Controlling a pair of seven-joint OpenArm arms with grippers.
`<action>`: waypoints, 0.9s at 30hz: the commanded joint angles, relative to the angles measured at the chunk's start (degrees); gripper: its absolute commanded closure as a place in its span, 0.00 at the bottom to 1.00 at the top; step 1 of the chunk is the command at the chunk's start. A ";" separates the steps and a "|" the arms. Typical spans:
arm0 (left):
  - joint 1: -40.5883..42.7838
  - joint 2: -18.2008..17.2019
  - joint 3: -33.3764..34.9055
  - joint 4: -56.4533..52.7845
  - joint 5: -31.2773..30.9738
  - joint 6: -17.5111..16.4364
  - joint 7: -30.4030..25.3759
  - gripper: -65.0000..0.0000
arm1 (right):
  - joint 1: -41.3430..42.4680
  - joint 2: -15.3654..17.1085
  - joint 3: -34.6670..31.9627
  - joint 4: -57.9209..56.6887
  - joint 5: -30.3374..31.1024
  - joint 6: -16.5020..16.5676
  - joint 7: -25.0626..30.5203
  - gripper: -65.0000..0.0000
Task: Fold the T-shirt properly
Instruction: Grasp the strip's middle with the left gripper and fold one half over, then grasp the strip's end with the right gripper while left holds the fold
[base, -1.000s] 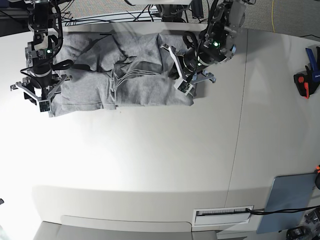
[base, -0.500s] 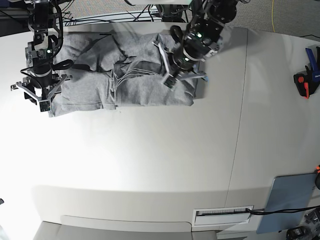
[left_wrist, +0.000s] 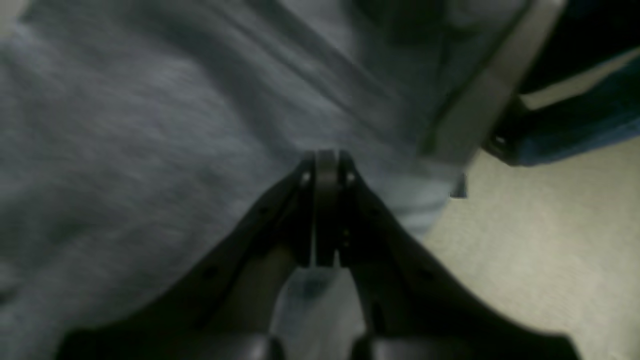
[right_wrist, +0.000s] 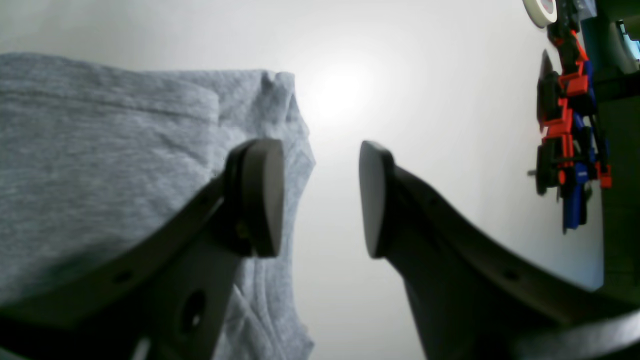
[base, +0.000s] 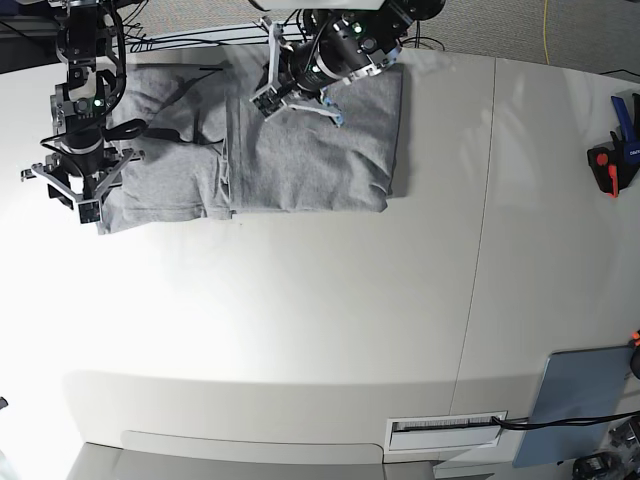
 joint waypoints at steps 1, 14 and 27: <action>-0.28 0.76 0.61 1.09 0.00 -0.04 -1.40 1.00 | 0.33 0.83 0.48 0.94 -0.52 -0.52 0.90 0.62; -5.05 0.74 -20.13 1.09 -7.43 -1.84 -1.46 1.00 | 0.33 1.01 4.33 0.94 0.42 -0.22 -4.02 0.62; -4.20 0.72 -43.39 1.09 -22.40 -15.26 1.27 0.75 | 0.35 1.01 27.76 -10.80 32.35 21.94 -3.96 0.62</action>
